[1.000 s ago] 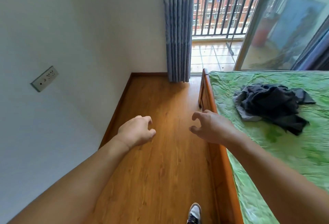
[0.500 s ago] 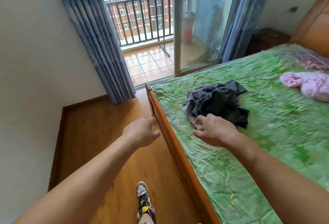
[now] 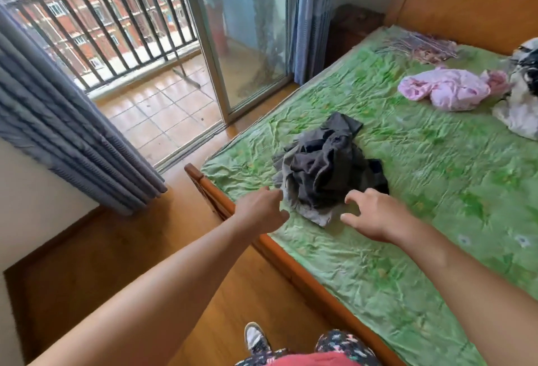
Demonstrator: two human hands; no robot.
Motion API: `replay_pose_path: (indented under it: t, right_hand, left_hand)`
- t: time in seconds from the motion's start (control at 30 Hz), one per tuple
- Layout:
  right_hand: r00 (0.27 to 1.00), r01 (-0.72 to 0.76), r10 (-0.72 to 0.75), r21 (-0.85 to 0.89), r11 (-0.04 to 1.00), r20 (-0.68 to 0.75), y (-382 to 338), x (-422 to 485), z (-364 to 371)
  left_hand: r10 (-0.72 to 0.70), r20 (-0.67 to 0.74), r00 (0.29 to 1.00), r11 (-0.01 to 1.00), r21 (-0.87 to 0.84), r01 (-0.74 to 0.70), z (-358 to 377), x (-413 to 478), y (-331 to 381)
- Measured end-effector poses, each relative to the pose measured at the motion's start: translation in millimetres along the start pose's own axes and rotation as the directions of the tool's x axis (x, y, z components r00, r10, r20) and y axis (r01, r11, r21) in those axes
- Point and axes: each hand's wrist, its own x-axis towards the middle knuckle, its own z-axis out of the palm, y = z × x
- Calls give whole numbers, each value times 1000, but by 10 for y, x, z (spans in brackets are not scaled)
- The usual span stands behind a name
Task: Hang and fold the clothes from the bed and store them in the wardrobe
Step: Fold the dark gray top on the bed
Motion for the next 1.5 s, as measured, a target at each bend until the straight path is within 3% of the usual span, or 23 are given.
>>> replay_pose_path:
  t: [0.23,0.57,0.97,1.23,1.5]
  right_hand:
    - [991,-135,133,71,988,22,173,532,-154]
    - [979,-199,186,169,965,87,667,1571,-168]
    - [953,-281,245,215,935,177,886,2594,428]
    - [937,-273,188,280,920,295,821,3223,835]
    - [885,-305,200,198,931,420,724,3624,1159]
  left_hand:
    - [154,78,985,988,18,-155,-31,1009,160]
    - [220,164,962,973,36,-229,109,2247,454]
    - [183,302,936,979,30,-201,817,3233,637]
    - [243,470,849,968,-67,-241,1154,3756,621]
    - [288,488,824,957,-109,-270,1364,4015,555]
